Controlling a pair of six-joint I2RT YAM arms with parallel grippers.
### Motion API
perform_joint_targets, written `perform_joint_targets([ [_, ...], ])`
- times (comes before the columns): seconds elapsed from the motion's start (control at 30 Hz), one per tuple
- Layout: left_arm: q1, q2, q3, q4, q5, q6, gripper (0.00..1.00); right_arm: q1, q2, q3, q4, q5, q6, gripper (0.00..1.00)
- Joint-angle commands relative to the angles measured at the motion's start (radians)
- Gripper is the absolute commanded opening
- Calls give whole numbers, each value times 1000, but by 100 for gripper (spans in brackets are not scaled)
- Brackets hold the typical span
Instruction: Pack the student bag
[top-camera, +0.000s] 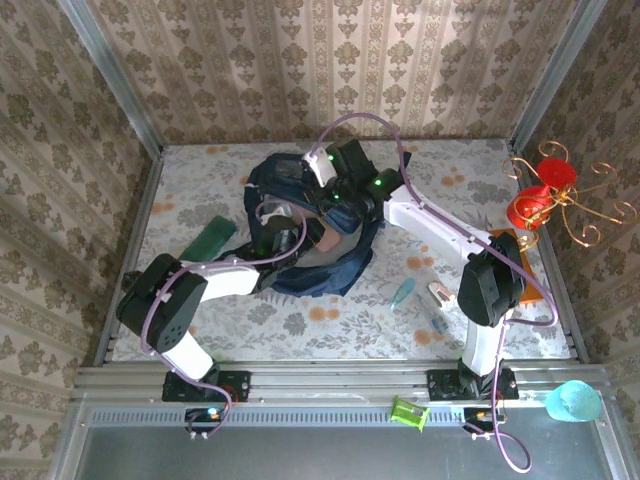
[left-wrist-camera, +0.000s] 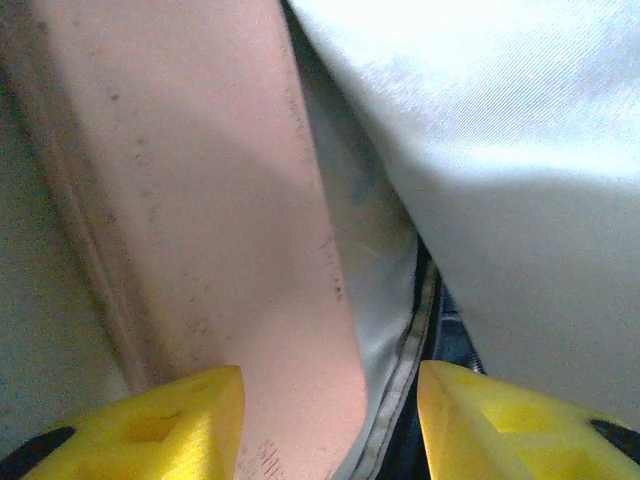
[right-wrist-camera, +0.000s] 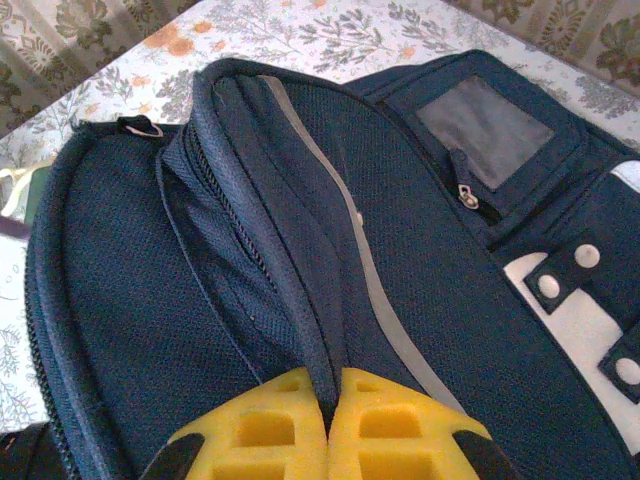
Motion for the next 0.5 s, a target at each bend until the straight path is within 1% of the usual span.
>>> perform_joint_targets([
  [0.0,-16,-57,-31,-48,-60,40,48,-8,-16,56,33,-19,25,0],
  [0.13,-26,-95,-57,-65,-102,53,46,-9,-2,56,28,-25,25,0],
  [0.23,-26,-91,-38,-112,-117,72,46,-10,-3,49,34,-26,26,0],
  [0.37,-5,-10,-1,-75,-72,65,41,-9,-11,36,50,-44,41,0],
  [0.47,4,54,57,-90,-50,85,37,-9,-15,29,60,-71,53,0],
])
